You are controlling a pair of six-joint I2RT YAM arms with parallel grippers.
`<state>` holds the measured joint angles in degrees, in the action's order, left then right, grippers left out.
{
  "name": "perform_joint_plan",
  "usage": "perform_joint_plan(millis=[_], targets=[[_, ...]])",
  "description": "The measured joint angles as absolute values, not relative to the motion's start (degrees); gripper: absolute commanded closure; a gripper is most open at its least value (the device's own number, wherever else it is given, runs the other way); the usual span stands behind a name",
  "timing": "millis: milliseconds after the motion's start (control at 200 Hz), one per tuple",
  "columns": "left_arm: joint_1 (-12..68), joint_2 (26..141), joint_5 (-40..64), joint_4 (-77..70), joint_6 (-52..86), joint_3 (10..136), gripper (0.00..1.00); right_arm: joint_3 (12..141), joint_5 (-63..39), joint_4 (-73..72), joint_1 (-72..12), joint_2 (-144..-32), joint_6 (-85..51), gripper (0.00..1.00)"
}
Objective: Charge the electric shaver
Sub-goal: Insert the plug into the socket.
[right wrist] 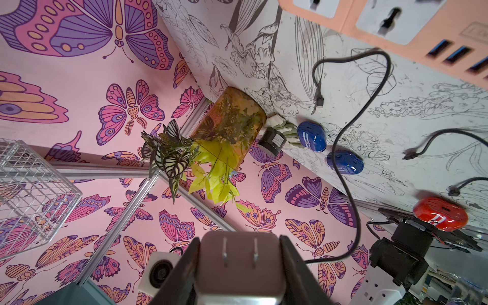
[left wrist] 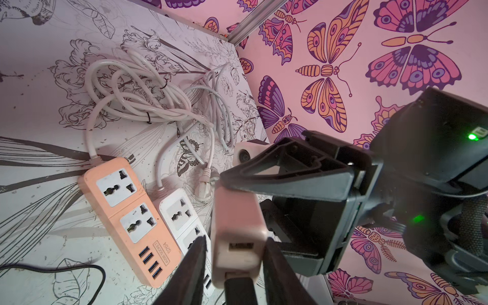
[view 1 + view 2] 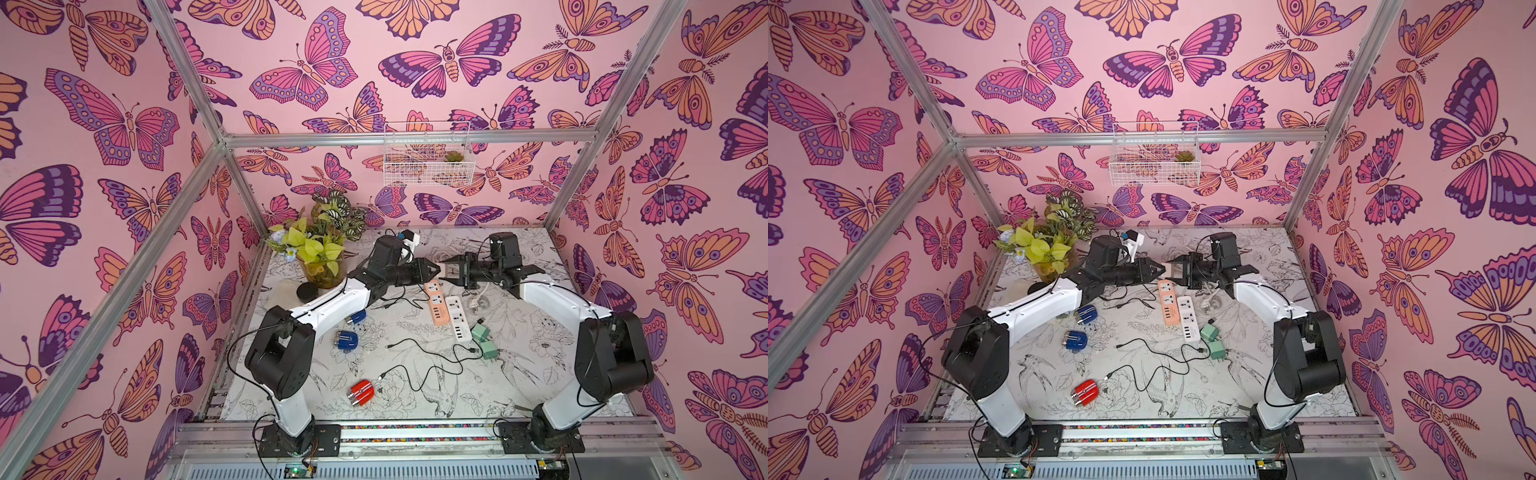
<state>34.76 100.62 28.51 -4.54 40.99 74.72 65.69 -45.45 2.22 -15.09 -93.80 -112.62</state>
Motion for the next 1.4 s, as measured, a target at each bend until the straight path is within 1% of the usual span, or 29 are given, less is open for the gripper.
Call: perform_joint_plan(millis=[115,215,300,391,401,471,501,571,621,676,726,766,816,911,986,1082,1222,1397], targets=[[35.0,100.9,28.6,-4.6,41.0,74.7,0.65,65.7,-45.5,1.1,-15.4,-93.8,-113.6,1.00],[35.2,101.1,28.3,-4.6,40.8,74.8,0.72,65.6,-45.1,1.1,-15.4,-93.8,-114.3,1.00],[35.2,101.1,27.8,-4.6,39.9,74.8,0.82,65.4,-45.0,1.0,-15.5,-93.8,-115.1,1.00],[35.2,101.1,27.5,-4.3,39.9,74.8,1.00,65.0,-44.7,0.5,-15.6,-93.7,-115.7,1.00],[35.2,101.1,27.5,-4.3,39.9,74.8,1.00,65.0,-44.7,0.4,-15.7,-93.7,-115.7,1.00],[35.2,101.1,27.4,-3.9,39.9,74.8,1.00,64.5,-44.4,-0.1,-15.9,-93.7,-116.2,0.87],[35.2,101.1,27.3,-3.7,39.9,74.8,1.00,64.3,-44.3,-0.3,-15.9,-93.7,-116.2,0.79],[35.3,101.1,27.0,-3.0,39.9,74.9,1.00,64.0,-44.1,-0.1,-15.9,-93.5,-116.0,0.58],[35.4,101.1,26.8,-2.0,39.9,75.3,1.00,63.9,-43.9,0.6,-15.9,-93.3,-115.0,0.46],[35.7,101.1,26.4,-0.3,40.7,76.3,1.00,64.3,-43.5,2.8,-15.8,-92.9,-112.0,0.39],[35.9,101.1,25.9,1.8,41.5,77.6,1.00,65.3,-42.7,6.3,-15.5,-92.6,-107.5,0.35],[35.9,101.2,25.3,4.3,42.3,79.2,1.00,67.0,-41.4,10.6,-15.1,-92.2,-102.9,0.34],[36.0,101.6,24.3,7.6,43.5,81.8,1.00,69.5,-39.7,15.7,-14.4,-91.5,-97.4,0.37],[36.1,103.9,22.0,15.5,46.4,89.2,1.00,75.2,-33.5,26.5,-13.1,-89.8,-83.8,0.38],[36.3,106.3,20.2,21.6,48.8,94.8,1.00,76.7,-29.4,30.2,-12.7,-87.9,-75.1,0.38],[37.3,109.1,18.4,28.2,51.6,99.4,1.00,74.3,-24.4,33.0,-12.8,-84.2,-65.4,0.38],[39.5,115.4,16.3,37.5,54.6,107.2,1.00,71.2,-18.9,36.7,-12.8,-81.1,-55.2,0.38],[40.4,124.0,13.5,45.3,58.1,117.4,1.00,70.3,-15.6,39.9,-12.8,-79.5,-48.6,0.39]])
